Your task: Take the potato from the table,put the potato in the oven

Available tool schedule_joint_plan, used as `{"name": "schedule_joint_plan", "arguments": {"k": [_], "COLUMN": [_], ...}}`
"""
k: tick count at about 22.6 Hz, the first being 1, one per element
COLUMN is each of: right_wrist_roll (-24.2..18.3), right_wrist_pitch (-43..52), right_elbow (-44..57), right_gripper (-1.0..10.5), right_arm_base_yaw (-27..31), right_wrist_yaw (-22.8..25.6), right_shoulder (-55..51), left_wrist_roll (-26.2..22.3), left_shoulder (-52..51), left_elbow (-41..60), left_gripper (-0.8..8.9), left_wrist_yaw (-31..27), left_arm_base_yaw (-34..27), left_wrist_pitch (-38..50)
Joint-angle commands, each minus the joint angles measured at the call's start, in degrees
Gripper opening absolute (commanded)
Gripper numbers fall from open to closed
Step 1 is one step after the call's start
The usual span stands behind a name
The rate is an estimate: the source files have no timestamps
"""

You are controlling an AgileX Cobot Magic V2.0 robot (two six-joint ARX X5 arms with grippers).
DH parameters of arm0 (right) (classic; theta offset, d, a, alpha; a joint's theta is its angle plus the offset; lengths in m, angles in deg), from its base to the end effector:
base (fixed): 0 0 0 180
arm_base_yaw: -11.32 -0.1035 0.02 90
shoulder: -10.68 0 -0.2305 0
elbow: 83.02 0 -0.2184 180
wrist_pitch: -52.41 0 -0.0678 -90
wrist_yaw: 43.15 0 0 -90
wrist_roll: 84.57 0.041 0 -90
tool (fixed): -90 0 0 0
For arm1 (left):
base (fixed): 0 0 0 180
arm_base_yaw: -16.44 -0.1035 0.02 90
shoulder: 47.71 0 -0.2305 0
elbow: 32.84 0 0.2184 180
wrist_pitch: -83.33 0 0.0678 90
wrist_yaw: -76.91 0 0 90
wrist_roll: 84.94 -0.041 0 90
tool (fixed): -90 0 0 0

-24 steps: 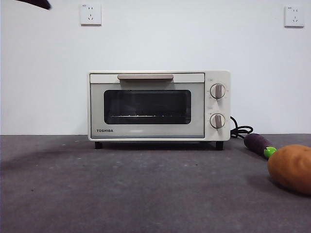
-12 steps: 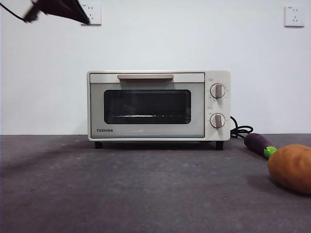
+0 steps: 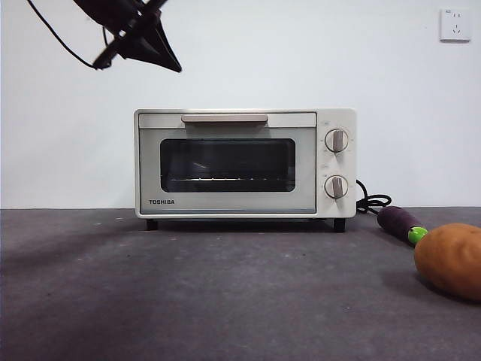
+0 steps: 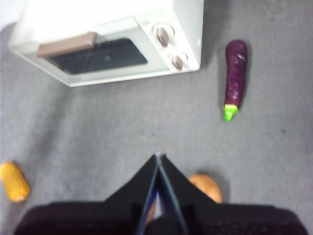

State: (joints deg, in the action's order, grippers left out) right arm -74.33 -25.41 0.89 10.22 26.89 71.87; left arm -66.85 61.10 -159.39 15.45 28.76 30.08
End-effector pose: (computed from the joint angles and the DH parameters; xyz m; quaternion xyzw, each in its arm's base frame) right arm 0.1656 0.0172 0.3580 0.1414 0.3746 0.1372 0.9060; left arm 0.3738 -0.1017 0.3279 -0.1828 0.3504 -0.2808 0.8746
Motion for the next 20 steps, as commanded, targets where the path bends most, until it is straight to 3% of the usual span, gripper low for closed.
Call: {"name": "schedule_joint_plan", "arguments": {"k": [1, 9, 14, 20], "right_wrist_roll": [-2.19, -2.67, -2.84, -2.99], "right_wrist_pitch": [-0.55, -1.31, -1.53, -1.68], "right_elbow": [-0.37, -0.37, -0.37, -0.37], "right_gripper": [0.0, 0.0, 0.0, 0.0], "right_arm_base_yaw": [-0.02, 0.0, -0.02, 0.0], "right_wrist_yaw": [-0.22, -0.22, -0.24, -0.22], "right_shoulder": [-0.04, 0.0, 0.04, 0.07], "left_wrist_roll": [-0.17, -0.81, -3.32, -4.55], "left_shoulder": [3.13, 7.56, 8.52, 8.52], "left_elbow": [-2.03, -2.14, -2.14, -2.14], "left_gripper": [-0.06, -0.06, -0.06, -0.06], "left_wrist_yaw": [-0.04, -3.41, -9.18, -10.64], "left_arm_base_yaw": [0.94, 4.17, 5.7, 5.79], "left_wrist_pitch": [-0.7, -0.46, -2.43, -5.77]}}
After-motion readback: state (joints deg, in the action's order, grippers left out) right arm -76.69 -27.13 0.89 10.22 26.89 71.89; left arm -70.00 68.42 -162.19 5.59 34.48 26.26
